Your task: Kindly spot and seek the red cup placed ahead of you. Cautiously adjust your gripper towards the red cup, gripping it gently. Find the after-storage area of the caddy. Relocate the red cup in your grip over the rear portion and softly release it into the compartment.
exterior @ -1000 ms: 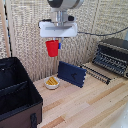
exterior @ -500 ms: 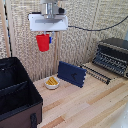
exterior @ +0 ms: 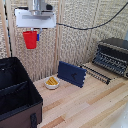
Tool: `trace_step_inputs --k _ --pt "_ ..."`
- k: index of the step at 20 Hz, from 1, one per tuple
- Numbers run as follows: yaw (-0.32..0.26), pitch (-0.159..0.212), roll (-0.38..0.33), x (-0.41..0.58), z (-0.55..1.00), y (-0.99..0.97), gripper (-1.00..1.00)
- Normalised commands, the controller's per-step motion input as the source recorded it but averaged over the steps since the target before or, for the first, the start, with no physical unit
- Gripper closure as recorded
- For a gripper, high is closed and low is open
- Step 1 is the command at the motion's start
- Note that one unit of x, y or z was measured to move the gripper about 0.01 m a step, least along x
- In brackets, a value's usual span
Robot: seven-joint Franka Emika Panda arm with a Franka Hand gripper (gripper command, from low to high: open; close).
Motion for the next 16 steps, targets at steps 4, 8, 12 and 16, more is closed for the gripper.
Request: trace_step_inputs --k 4,8,12,16 --pt "0.047 0.0 0.031 0.296 0.31 0.73 1.0" --pt "0.037 0.0 0.022 0.225 0.23 0.82 1.0" --pt "0.039 0.002 0.013 0.154 0.15 0.87 1.0" --pt "0.077 0.022 0.001 0.074 0.0 0.8 1.0"
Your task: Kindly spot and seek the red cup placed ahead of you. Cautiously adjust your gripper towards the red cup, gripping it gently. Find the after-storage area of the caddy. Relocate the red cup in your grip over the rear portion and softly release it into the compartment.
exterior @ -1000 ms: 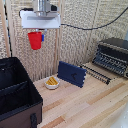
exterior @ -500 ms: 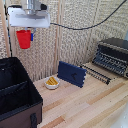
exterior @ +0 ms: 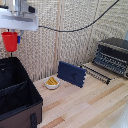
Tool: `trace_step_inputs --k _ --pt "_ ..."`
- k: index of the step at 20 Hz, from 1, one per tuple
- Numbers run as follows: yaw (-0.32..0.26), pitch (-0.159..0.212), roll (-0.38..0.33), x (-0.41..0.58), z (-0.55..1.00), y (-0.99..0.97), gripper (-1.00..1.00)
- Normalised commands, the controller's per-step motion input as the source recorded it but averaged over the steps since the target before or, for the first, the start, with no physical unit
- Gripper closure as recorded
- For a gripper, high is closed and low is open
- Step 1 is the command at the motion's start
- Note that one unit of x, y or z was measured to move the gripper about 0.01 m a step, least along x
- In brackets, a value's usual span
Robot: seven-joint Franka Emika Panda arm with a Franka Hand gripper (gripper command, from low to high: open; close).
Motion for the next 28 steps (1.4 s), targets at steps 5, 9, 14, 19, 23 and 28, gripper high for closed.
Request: trace_step_inputs --k 5,9,14,19,23,28 --pt "0.15 0.015 0.017 0.0 -0.15 0.51 1.0" --pt "0.12 -0.013 -0.001 0.093 -0.47 0.29 1.0" --pt "0.114 -0.051 -0.003 0.146 -0.47 0.18 1.0" --pt "0.137 -0.031 0.0 0.142 -0.35 0.07 1.0" --pt "0.148 -0.004 0.001 0.333 -0.1 0.0 -1.0" --pt "0.076 0.009 0.017 0.255 0.17 -0.04 -1.0"
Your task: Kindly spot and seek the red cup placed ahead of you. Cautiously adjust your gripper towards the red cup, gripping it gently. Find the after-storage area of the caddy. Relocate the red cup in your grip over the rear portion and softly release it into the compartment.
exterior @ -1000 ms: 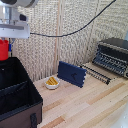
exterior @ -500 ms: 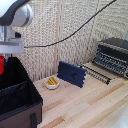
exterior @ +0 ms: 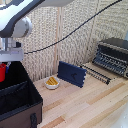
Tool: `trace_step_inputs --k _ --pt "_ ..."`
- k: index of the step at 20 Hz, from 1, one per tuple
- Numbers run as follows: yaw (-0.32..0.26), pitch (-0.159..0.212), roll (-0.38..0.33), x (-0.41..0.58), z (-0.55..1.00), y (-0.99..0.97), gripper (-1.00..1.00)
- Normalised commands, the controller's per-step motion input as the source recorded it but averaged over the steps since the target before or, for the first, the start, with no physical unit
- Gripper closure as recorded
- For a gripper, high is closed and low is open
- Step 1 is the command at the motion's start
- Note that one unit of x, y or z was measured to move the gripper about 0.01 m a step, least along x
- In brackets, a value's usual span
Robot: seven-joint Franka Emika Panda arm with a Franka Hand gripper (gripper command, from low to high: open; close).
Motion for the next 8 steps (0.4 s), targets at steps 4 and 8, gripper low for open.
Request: trace_step_inputs --k 4,8 --pt "0.015 0.033 0.07 0.256 0.42 -0.22 -1.0" --pt "0.036 0.064 0.041 0.201 0.43 -0.17 -1.0"
